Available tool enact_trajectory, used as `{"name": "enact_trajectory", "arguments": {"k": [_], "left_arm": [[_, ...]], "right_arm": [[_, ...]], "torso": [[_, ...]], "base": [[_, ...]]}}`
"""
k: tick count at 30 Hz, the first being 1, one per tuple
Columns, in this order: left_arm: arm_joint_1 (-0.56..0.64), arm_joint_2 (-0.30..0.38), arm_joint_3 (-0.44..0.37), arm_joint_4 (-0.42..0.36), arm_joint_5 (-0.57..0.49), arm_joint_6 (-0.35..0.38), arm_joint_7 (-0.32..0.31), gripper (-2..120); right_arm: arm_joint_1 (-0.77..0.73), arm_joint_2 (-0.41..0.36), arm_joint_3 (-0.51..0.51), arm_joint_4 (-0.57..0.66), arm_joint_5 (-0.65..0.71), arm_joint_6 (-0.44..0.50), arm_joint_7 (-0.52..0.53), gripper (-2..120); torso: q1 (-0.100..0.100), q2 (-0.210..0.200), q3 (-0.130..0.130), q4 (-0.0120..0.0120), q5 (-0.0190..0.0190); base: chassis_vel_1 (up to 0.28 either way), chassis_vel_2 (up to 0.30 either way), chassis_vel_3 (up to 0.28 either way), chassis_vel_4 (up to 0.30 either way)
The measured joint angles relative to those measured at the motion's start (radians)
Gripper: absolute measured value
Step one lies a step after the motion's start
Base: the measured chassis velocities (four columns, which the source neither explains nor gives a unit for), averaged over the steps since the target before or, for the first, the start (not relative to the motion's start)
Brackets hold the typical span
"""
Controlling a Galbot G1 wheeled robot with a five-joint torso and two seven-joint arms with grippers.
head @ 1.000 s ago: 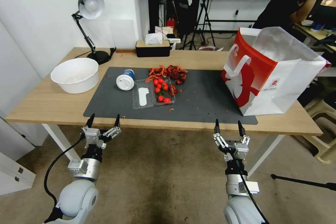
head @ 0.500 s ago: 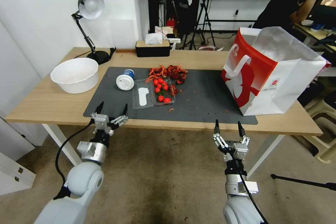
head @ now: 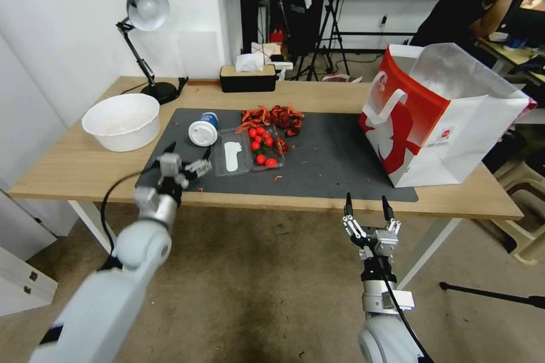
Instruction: Pick up the trash from the table and place it into the takeout bag.
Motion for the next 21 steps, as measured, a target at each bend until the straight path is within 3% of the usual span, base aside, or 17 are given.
{"name": "enact_trajectory", "arguments": {"k": [4,21], "left_arm": [[-0.088,0.014,0.035,0.079,-0.045,0.029,0.004,100],[-0.248,0.006,0.135,0.217,-0.111,0.100,-0.001,100]], "right_arm": [[0.003,0.005,0.003,-0.001,-0.002,-0.005,0.000,81],[0.016,0.016,0.011,-0.015,-0.005,-0.012,0.000,82]], "torso": [[0.000,0.000,0.000,0.0002,-0.0002],[0.000,0.000,0.000,0.0001,0.0000]], "base": [[0.000,0.000,0.000,0.000],[0.000,0.000,0.000,0.000]]}}
